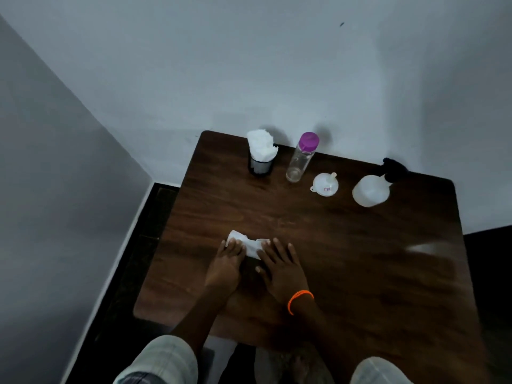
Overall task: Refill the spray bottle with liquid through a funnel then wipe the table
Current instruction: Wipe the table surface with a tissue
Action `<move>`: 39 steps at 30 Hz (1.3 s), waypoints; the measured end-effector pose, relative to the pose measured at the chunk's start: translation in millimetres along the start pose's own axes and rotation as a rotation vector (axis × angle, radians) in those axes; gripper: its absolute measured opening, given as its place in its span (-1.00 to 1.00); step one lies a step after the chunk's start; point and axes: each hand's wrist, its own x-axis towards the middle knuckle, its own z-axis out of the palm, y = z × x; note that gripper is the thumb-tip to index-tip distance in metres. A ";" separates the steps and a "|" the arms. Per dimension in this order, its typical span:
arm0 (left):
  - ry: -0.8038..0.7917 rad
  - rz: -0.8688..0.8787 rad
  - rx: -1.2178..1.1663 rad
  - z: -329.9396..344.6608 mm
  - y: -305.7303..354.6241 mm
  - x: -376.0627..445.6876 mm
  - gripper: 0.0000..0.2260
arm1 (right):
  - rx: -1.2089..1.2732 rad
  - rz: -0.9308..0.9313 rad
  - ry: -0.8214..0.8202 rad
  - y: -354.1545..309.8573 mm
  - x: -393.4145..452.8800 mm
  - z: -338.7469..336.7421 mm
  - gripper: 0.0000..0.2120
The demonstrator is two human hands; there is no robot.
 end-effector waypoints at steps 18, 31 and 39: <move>-0.260 0.544 0.361 -21.8 186.1 100.1 -0.47 | 0.050 0.618 -0.022 116.7 -119.2 -12.8 -0.44; 0.002 0.172 0.050 -65.5 30.1 100.5 -0.52 | 0.153 0.333 -0.035 38.1 44.2 -30.5 -0.34; 0.077 -0.026 -0.055 -37.5 -57.4 10.9 -0.61 | 0.079 0.080 -0.080 -53.4 59.3 -6.3 -0.32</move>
